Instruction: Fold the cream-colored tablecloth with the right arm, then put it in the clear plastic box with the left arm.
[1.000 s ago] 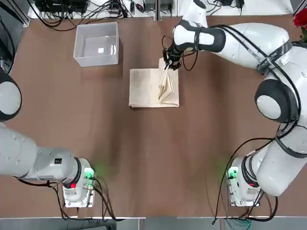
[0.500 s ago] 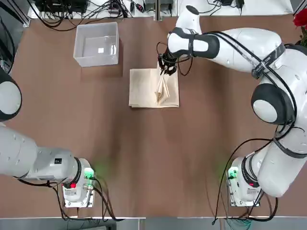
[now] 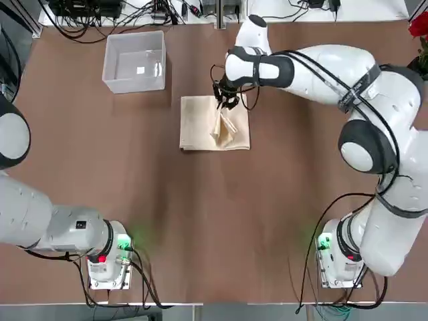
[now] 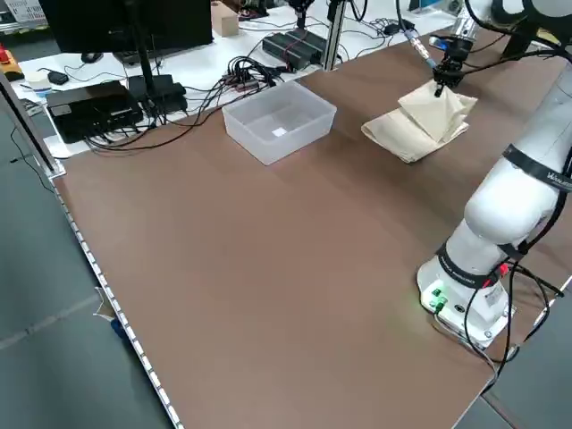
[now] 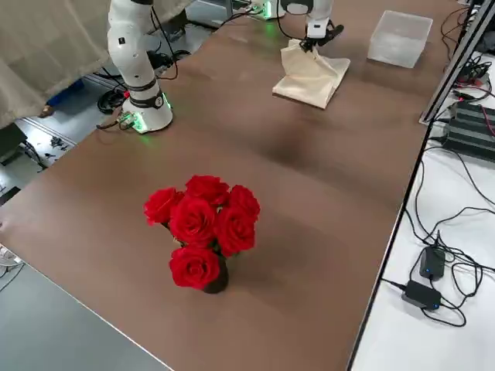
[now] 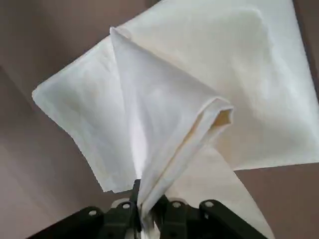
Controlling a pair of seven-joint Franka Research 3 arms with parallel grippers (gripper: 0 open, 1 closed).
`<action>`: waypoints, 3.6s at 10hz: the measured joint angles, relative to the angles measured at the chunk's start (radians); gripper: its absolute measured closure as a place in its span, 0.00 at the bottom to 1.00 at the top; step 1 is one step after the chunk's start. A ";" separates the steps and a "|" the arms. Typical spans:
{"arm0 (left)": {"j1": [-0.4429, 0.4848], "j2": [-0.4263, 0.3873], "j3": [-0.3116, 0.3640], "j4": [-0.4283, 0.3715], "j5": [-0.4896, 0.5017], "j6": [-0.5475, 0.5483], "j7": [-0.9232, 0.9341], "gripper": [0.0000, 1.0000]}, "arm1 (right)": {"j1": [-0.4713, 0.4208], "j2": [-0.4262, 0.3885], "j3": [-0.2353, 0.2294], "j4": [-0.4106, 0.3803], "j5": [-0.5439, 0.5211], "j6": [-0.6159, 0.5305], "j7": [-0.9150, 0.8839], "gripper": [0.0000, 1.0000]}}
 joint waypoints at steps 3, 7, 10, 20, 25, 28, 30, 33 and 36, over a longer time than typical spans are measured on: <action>0.000 0.000 0.000 0.000 0.000 0.000 0.000 0.00 | 0.000 0.028 -0.001 0.049 0.000 0.000 0.035 0.92; 0.000 0.000 0.000 0.000 0.000 0.000 0.000 0.00 | 0.000 0.064 -0.001 0.077 0.001 0.024 0.070 0.92; 0.000 0.001 0.000 0.000 0.000 -0.002 0.000 0.00 | 0.000 0.097 -0.001 0.109 0.001 0.037 0.098 0.92; 0.000 0.001 0.000 0.000 0.000 -0.003 0.000 0.00 | 0.001 0.135 -0.001 0.176 0.002 0.037 0.140 0.66; 0.000 0.001 0.000 0.000 0.000 -0.003 0.000 0.00 | 0.001 0.136 -0.001 0.177 0.002 0.037 0.140 0.53; 0.000 0.001 0.000 0.000 0.000 -0.003 0.000 0.00 | 0.000 0.136 -0.009 0.188 0.001 0.038 0.139 0.53; 0.000 0.001 0.000 -0.001 0.000 -0.003 0.000 0.00 | -0.019 0.136 -0.024 0.205 -0.005 0.037 0.133 0.56; 0.000 0.001 0.000 -0.001 0.000 -0.003 0.000 0.00 | -0.081 0.136 -0.027 0.208 -0.016 0.034 0.056 0.56; 0.000 0.001 0.000 -0.002 0.000 -0.003 0.000 0.00 | -0.120 0.136 -0.028 0.233 -0.146 -0.049 0.031 0.54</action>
